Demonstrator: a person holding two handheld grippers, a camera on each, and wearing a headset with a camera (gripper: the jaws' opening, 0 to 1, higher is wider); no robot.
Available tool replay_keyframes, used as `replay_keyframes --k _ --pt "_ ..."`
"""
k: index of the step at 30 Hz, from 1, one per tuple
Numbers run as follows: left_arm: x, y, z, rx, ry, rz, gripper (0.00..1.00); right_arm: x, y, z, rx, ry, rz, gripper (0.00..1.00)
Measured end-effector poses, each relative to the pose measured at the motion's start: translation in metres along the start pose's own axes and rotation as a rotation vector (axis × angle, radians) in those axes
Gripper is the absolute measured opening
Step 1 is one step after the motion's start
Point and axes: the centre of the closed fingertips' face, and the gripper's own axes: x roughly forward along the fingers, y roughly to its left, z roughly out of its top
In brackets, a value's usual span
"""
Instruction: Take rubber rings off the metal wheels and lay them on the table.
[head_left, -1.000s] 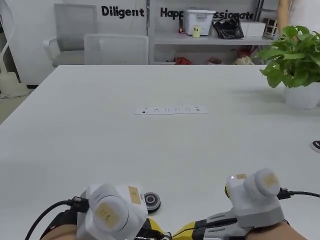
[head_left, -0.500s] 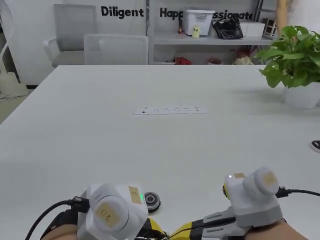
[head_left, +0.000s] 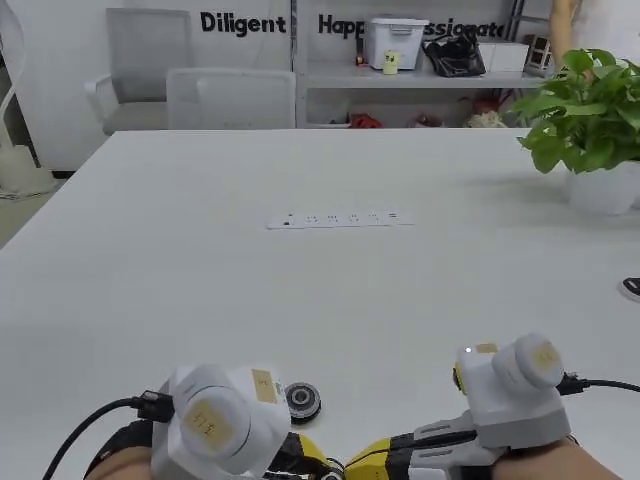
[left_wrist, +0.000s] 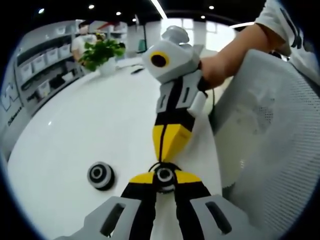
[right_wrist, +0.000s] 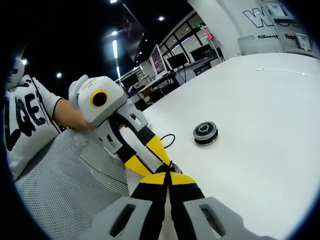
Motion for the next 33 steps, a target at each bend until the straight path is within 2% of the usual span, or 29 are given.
replay_keyframes --k 11,33 --pt "-0.005 -0.002 -0.001 0.028 0.02 -0.012 0.18 -0.001 -0.002 0.001 0.006 -0.007 -0.008 0.0" --pt "-0.031 -0.006 0.014 0.019 -0.032 -0.009 0.32 -0.003 0.0 0.001 0.01 -0.004 -0.01 0.0"
